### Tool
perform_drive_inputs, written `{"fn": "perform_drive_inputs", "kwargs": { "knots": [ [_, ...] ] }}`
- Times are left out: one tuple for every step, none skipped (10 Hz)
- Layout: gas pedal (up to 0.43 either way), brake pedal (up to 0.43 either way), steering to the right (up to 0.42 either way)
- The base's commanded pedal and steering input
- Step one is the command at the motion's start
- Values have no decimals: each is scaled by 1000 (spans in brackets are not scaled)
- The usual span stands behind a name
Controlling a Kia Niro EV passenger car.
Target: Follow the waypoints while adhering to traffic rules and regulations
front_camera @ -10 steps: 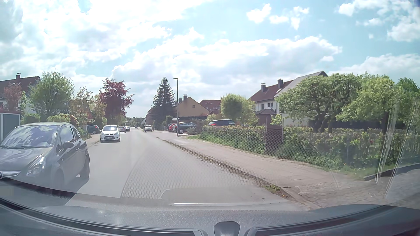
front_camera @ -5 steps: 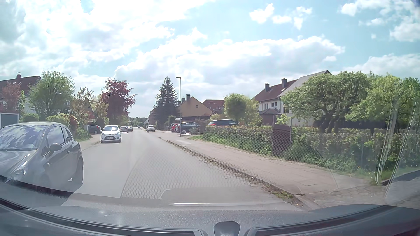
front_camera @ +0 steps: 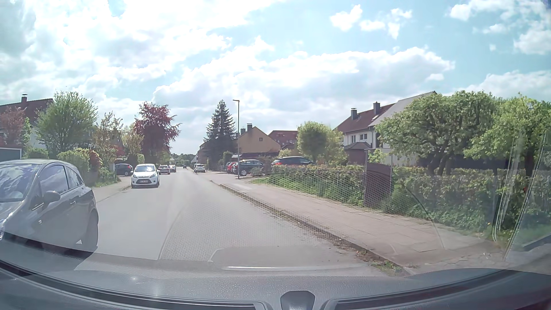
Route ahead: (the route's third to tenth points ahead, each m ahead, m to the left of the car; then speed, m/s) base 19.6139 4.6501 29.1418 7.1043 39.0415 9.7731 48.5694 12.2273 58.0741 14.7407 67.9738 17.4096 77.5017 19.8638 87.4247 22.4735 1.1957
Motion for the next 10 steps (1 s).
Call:
{"fn": "perform_drive_inputs", "kwargs": {
  "knots": [
    [0, 116, -49],
    [0, 116, -50],
    [0, 116, -50],
    [0, 116, -51],
    [0, 116, -54],
    [0, 104, -54],
    [0, 98, -54],
    [0, 79, -54],
    [0, 73, -56],
    [0, 73, -61]
  ]
}}
